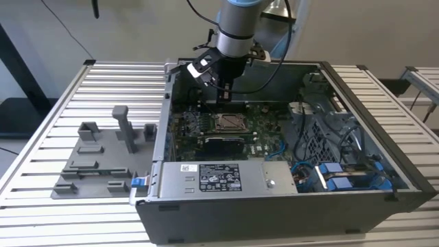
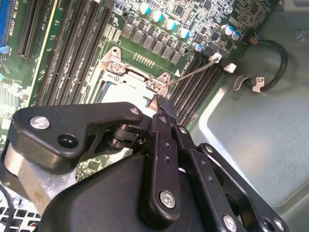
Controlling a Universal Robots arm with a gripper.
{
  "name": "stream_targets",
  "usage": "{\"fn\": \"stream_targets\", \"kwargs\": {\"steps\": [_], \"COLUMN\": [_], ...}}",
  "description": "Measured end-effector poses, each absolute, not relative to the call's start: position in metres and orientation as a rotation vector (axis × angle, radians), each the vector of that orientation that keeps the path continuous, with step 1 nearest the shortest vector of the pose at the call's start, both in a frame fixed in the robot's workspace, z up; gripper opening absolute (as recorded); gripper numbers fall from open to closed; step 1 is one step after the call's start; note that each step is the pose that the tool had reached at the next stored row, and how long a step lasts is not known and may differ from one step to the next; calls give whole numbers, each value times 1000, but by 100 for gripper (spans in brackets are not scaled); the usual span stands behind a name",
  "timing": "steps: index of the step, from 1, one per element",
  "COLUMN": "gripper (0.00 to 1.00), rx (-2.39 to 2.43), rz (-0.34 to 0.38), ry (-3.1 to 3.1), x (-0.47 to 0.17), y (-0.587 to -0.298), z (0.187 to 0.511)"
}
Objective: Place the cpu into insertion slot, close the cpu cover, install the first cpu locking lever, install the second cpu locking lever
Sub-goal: 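Close the cpu cover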
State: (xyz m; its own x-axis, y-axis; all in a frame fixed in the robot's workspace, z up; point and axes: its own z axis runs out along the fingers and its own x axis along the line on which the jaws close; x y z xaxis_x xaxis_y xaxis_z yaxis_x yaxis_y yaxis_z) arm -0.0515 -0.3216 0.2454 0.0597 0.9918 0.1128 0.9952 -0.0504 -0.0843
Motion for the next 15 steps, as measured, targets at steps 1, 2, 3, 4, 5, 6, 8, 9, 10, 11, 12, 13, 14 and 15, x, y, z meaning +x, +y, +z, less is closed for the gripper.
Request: {"fn": "stream_targets", "kwargs": {"steps": [1,2,3,4,5,6,8,9,10,11,12,13,14,15], "gripper": [11,11,11,11,11,11,11,11,11,11,11,11,11,11], "rx": [-2181,-2181,-2181,-2181,-2181,-2181,-2181,-2181,-2181,-2181,-2181,-2181,-2181,-2181], "rz": [-36,-36,-36,-36,-36,-36,-36,-36,-36,-36,-36,-37,-37,-38], "ry": [-2063,-2063,-2063,-2063,-2063,-2063,-2063,-2063,-2063,-2063,-2063,-2064,-2064,-2064], "x": [-52,-52,-52,-52,-52,-52,-52,-52,-52,-52,-55,-57,-60,-62], "y": [-322,-322,-322,-322,-322,-322,-322,-322,-322,-322,-322,-322,-322,-322], "z": [245,245,245,245,245,245,245,245,245,245,245,245,245,246]}}
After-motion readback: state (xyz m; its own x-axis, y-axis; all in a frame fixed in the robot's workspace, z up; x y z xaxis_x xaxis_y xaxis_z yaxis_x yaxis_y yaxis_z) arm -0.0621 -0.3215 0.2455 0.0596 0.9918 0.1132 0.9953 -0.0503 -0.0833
